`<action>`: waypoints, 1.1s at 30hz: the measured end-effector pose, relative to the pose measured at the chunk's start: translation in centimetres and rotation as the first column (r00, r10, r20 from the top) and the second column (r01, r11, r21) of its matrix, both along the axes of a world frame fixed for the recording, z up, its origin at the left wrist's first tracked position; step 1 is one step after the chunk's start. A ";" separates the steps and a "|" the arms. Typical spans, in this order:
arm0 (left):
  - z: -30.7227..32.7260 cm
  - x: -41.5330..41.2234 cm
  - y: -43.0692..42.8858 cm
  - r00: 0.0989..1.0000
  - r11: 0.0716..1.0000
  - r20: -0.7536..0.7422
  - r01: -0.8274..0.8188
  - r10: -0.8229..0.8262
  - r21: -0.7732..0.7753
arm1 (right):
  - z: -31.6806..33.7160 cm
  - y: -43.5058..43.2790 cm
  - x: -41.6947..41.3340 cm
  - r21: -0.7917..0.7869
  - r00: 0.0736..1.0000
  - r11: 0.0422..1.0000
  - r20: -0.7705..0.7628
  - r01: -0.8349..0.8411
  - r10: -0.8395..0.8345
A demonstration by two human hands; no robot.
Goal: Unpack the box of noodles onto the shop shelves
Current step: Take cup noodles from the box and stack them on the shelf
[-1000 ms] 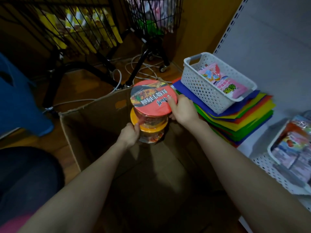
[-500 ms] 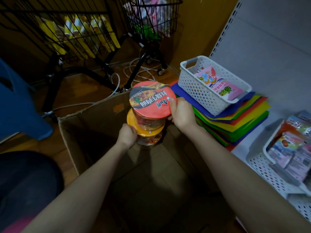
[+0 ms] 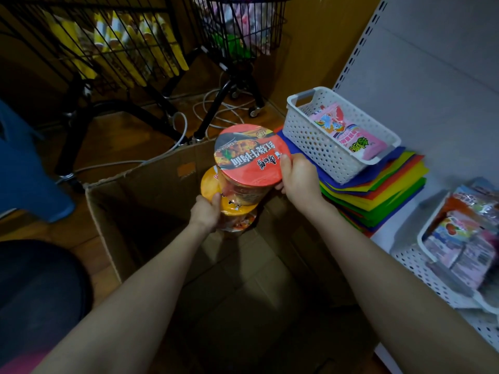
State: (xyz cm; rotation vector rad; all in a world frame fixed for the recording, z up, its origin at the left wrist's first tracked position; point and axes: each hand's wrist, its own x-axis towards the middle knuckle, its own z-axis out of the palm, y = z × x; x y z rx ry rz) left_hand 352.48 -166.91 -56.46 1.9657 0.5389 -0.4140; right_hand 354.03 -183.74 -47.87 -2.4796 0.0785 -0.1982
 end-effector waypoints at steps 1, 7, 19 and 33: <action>0.0 0.1 0.1 1.000 1.000 0.000 -0.005 0.005 0.001 | 0.0 0.0 0.0 0.010 1.000 1.000 0.005 -0.001 0.001; 1.7 -0.6 0.6 1.000 1.000 0.002 0.022 -0.022 0.008 | 1.5 0.1 0.0 0.082 0.999 0.997 0.032 0.011 -0.014; 21.5 -7.5 5.4 0.998 0.998 -0.055 0.017 -0.014 0.064 | 19.1 2.1 -3.8 0.140 0.996 0.986 -0.032 0.090 -0.086; 54.4 -16.2 10.5 0.995 0.988 0.102 -0.027 0.011 0.151 | 49.1 3.4 -8.9 0.194 0.993 0.975 0.009 0.111 -0.115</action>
